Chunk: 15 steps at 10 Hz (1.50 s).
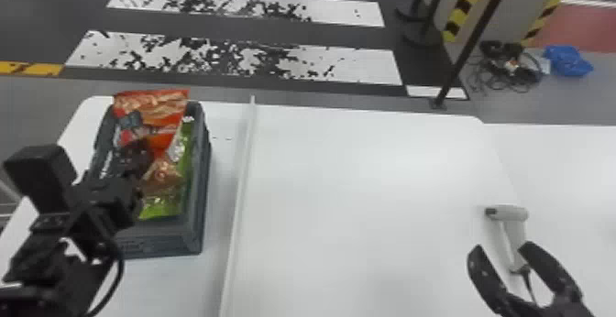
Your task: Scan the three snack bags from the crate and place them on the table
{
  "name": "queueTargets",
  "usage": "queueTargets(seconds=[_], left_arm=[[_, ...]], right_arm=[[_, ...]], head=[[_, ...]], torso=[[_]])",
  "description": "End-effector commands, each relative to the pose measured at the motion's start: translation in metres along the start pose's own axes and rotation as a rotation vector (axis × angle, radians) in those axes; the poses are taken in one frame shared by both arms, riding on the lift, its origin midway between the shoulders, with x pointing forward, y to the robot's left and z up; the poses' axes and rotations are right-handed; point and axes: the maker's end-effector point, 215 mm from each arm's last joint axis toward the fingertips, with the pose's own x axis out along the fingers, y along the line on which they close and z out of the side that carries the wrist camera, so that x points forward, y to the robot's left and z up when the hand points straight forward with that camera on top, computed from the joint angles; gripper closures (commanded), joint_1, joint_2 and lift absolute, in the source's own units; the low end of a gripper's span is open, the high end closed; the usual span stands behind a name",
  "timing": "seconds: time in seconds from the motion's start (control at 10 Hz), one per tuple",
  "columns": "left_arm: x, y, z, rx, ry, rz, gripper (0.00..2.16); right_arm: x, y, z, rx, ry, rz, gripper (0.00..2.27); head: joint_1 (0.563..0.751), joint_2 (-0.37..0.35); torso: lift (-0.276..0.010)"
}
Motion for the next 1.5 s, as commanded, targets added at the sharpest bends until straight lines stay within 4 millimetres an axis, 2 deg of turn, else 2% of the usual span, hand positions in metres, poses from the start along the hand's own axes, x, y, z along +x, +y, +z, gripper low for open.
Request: queueTargets(seconds=[0.0, 0.2, 0.3, 0.4, 0.5, 0.7, 0.8, 1.1, 1.3, 1.4], left_arm=[[-0.012, -0.030, 0.020, 0.030, -0.037, -0.049, 2.13], [-0.026, -0.102, 0.029, 0.130, -0.065, -0.143, 2.14], [-0.032, -0.142, 0.024, 0.138, -0.062, -0.209, 2.14], [-0.037, -0.184, 0.011, 0.172, -0.049, -0.275, 2.14], [-0.037, -0.216, -0.014, 0.212, -0.018, -0.320, 2.14], [-0.038, -0.266, -0.064, 0.242, 0.018, -0.409, 2.14], [-0.045, -0.291, -0.087, 0.254, 0.021, -0.461, 2.14], [-0.074, -0.362, -0.135, 0.295, 0.025, -0.623, 2.14], [-0.092, -0.406, -0.164, 0.317, 0.044, -0.753, 2.14], [-0.100, -0.420, -0.182, 0.318, 0.081, -0.820, 2.14]], right_arm=[[0.002, 0.001, 0.003, 0.000, -0.003, 0.003, 0.12], [0.004, 0.001, 0.008, -0.002, -0.012, 0.000, 0.12], [0.005, 0.002, 0.011, -0.003, -0.016, 0.003, 0.12], [0.006, 0.003, 0.014, 0.000, -0.022, 0.002, 0.12], [0.006, 0.001, 0.019, -0.003, -0.030, -0.004, 0.12], [0.006, -0.009, 0.033, -0.004, -0.053, -0.023, 0.12], [0.006, -0.011, 0.043, -0.008, -0.074, -0.028, 0.12], [0.008, -0.006, 0.061, -0.012, -0.115, -0.024, 0.12], [0.009, -0.005, 0.062, -0.010, -0.117, -0.020, 0.12], [0.009, -0.006, 0.061, -0.012, -0.115, -0.021, 0.12]], head=[[0.695, -0.117], [0.695, -0.188], [0.695, -0.218], [0.695, -0.279], [0.695, -0.345], [0.695, -0.350], [0.695, -0.350], [0.695, -0.350], [0.695, -0.350], [0.695, -0.350]], torso=[[-0.037], [-0.037], [-0.037], [-0.037], [-0.037], [-0.037], [-0.037], [-0.037], [-0.037], [-0.037]])
